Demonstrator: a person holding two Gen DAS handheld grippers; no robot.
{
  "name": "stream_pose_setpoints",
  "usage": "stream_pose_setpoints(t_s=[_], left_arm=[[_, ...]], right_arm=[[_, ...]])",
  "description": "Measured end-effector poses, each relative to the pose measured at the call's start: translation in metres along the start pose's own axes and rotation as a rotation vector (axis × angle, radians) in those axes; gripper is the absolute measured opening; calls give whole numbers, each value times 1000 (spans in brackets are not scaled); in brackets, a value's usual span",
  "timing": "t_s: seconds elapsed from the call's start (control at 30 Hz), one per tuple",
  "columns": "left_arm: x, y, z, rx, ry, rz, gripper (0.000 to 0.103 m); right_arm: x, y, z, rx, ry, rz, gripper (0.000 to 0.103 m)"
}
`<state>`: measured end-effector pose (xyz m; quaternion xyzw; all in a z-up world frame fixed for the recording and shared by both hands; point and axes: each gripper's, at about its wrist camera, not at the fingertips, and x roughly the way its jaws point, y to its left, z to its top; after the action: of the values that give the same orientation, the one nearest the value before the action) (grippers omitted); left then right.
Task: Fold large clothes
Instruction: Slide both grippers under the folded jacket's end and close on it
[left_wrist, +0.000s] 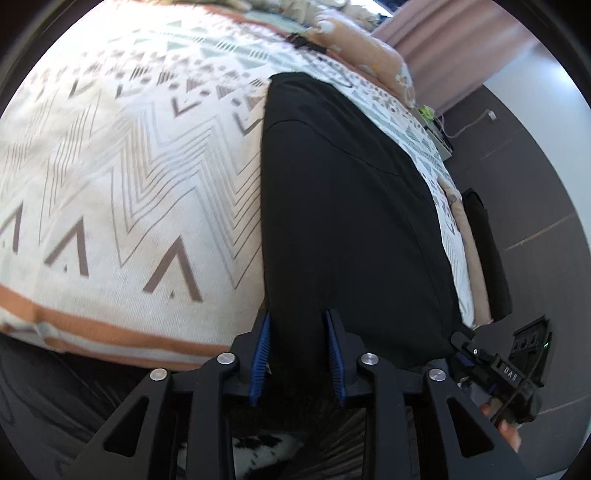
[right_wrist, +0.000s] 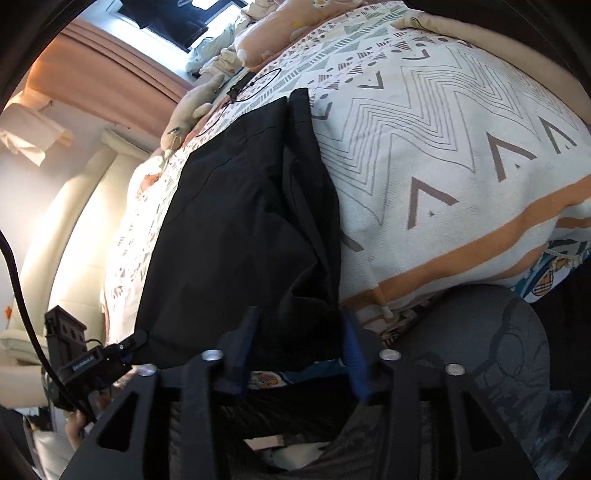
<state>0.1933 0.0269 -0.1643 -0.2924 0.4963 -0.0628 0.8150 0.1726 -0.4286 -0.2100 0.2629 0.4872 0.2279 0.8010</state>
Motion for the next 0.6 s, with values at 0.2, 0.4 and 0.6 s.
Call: stream_pose_setpoints(t_s=[0.2,0.4,0.6], left_arm=[[-9,10,10,-49,-25,5,45],[-13,13,25,-63,-55,2,54],[-3,12,43,-71,-58,-10,54]], right_arm=[[-21,-14,19,15,-58,4,58],[-24,-17,36,10,-79,18,65],[-9,-15,56,-21,-55,29,65]])
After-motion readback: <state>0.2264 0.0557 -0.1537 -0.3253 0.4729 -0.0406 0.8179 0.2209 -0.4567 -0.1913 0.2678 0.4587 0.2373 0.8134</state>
